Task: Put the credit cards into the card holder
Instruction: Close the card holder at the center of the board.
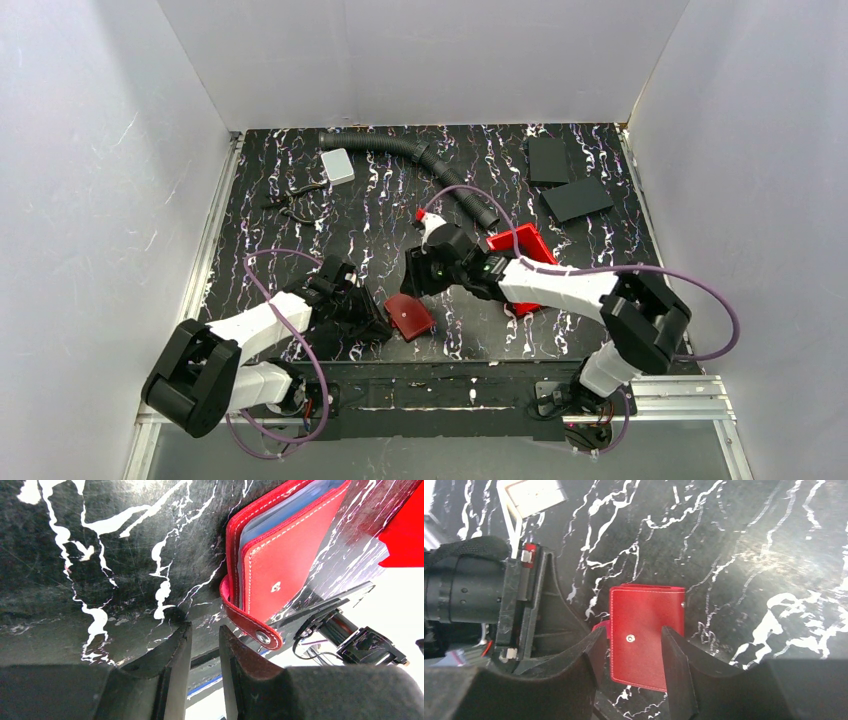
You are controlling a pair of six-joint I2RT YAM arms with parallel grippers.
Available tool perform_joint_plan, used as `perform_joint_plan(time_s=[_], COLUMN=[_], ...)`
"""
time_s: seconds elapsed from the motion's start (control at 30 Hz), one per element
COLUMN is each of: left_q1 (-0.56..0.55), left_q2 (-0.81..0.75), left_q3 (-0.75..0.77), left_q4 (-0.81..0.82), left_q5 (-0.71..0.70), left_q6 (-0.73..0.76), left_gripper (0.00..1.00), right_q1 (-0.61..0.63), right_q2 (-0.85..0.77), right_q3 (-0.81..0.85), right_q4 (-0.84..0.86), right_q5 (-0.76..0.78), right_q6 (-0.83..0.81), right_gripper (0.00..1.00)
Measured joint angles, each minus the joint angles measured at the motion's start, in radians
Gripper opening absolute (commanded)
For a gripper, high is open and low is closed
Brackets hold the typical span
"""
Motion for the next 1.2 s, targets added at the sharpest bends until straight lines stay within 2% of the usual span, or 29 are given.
perform_joint_plan(time_s=[0.2, 0.23, 0.43, 0.7, 0.93, 1.2], left_q1=[0.000, 0.000, 0.000, 0.000, 0.000, 0.000], left_q2=[0.000, 0.000, 0.000, -0.005, -0.011, -0.090], left_q3=[-0.001, -0.001, -0.001, -0.009, -0.010, 0.008], left_q4=[0.000, 0.000, 0.003, 0.009, 0.012, -0.057], left_q5=[0.000, 0.000, 0.000, 0.000, 0.000, -0.004], left_q6=[0.002, 0.002, 0.002, 0.001, 0.001, 0.010], left_gripper=[0.24, 0.24, 0.24, 0.23, 0.23, 0.25], right_q1=[-0.016, -0.007, 0.080, 0.085, 0.085, 0.085], right_q2=[0.163, 0.163, 0.183, 0.225, 0.227, 0.226], right_q3=[0.024, 0.027, 0.114, 0.134, 0.134, 0.134], right_q4=[0.040, 0.042, -0.005, -0.054, -0.069, -0.064], right_q5=[-0.289, -0.297, -0.206, -0.157, -0.138, -0.137], right_q6=[0.072, 0.073, 0.058, 0.043, 0.040, 0.045], right_gripper=[0.47, 0.46, 0.31, 0.30, 0.01, 0.01])
